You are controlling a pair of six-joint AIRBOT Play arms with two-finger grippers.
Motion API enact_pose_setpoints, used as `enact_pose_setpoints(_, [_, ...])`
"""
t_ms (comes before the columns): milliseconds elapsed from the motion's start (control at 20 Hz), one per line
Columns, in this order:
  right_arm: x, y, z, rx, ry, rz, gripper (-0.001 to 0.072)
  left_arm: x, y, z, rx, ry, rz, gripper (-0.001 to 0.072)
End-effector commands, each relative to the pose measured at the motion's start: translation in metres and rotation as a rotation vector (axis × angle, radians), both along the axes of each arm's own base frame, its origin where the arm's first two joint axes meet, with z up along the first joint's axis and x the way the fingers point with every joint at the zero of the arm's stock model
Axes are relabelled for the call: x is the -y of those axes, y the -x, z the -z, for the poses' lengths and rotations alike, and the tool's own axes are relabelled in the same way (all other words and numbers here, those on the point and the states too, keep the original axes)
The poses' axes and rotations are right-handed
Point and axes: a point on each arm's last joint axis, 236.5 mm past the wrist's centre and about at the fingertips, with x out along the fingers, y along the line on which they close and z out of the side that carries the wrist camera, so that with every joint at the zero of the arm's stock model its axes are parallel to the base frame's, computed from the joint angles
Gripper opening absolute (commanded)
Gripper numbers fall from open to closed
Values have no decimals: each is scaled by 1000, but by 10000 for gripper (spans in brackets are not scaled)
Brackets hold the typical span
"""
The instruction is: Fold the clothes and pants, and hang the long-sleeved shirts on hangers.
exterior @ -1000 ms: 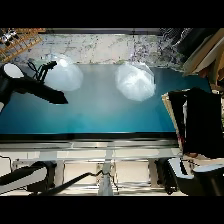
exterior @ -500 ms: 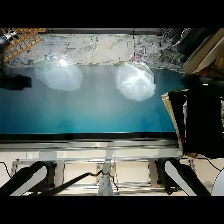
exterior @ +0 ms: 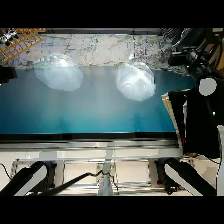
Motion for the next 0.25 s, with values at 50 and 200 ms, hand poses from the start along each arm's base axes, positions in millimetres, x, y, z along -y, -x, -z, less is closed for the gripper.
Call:
enact_pose_setpoints(50, [8, -7, -43, 189, 13, 42, 32, -2, -1, -3, 12, -2, -7, 6])
enact_pose_setpoints(200, [8, -7, -44, 191, 13, 43, 32, -2, -1, -3, 13, -2, -7, 6])
